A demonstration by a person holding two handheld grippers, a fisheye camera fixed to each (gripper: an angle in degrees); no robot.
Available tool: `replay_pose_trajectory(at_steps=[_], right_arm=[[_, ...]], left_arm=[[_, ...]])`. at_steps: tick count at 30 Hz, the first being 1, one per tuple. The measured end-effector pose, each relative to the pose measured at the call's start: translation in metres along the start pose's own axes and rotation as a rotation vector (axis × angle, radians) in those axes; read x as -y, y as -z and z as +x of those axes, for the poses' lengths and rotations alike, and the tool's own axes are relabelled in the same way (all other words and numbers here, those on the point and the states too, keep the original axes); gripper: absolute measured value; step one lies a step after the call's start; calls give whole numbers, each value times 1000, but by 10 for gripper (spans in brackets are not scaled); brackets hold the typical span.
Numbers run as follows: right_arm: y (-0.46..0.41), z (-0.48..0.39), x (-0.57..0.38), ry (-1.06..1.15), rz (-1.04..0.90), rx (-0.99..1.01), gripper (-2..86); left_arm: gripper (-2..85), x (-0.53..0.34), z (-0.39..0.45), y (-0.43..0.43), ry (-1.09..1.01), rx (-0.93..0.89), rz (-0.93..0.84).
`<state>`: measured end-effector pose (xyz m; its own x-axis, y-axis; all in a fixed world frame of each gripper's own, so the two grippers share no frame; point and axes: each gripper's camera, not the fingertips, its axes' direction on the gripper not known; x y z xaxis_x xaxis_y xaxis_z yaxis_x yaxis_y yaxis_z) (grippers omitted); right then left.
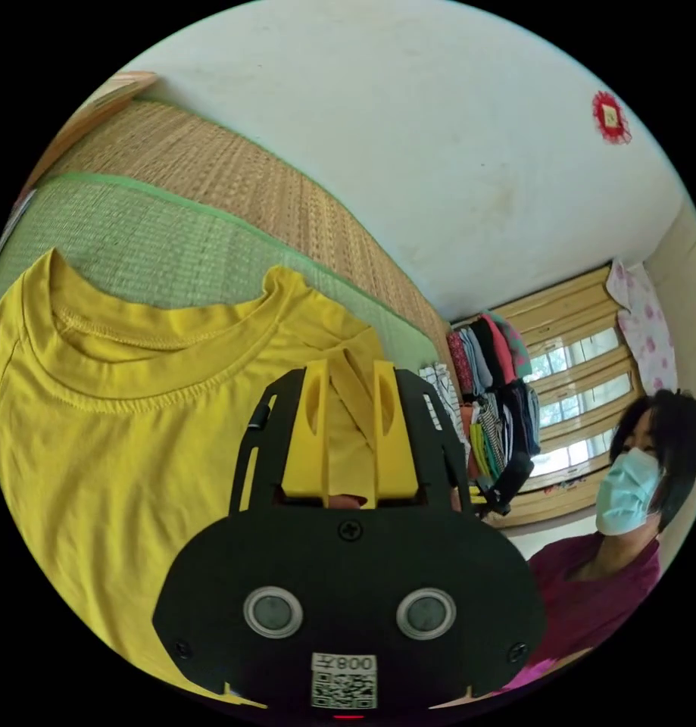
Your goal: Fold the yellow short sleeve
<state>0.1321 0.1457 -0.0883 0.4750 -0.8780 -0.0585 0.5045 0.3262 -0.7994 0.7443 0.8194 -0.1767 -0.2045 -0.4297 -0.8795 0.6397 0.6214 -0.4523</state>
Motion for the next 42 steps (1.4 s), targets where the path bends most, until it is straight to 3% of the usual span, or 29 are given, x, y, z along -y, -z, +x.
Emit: replay_pose_trajectory(at_steps=[6, 11, 19, 25, 33, 38, 42], right_arm=[[-25, -4, 16, 32, -114, -45, 18], [-31, -8, 22, 56, -135, -6, 17], [-34, -24, 27, 94, -134, 36, 4], [-6, -24, 19, -87, 54, -223, 3], [-2, -45, 9, -167, 106, -465, 12], [-17, -47, 7, -185, 39, -463, 24], [-21, -46, 0, -200, 14, -433, 10]], left_arm=[[78, -14, 64, -67, -271, 2, -179], [65, -41, 76, -102, -362, 237, -327], [47, -59, 70, -91, -288, 210, -259], [69, -23, 112, -115, -376, 177, -175], [91, 42, 146, -198, -472, 343, -266], [40, 45, 171, -225, -529, 474, -283], [12, 52, 191, -220, -547, 471, -248]])
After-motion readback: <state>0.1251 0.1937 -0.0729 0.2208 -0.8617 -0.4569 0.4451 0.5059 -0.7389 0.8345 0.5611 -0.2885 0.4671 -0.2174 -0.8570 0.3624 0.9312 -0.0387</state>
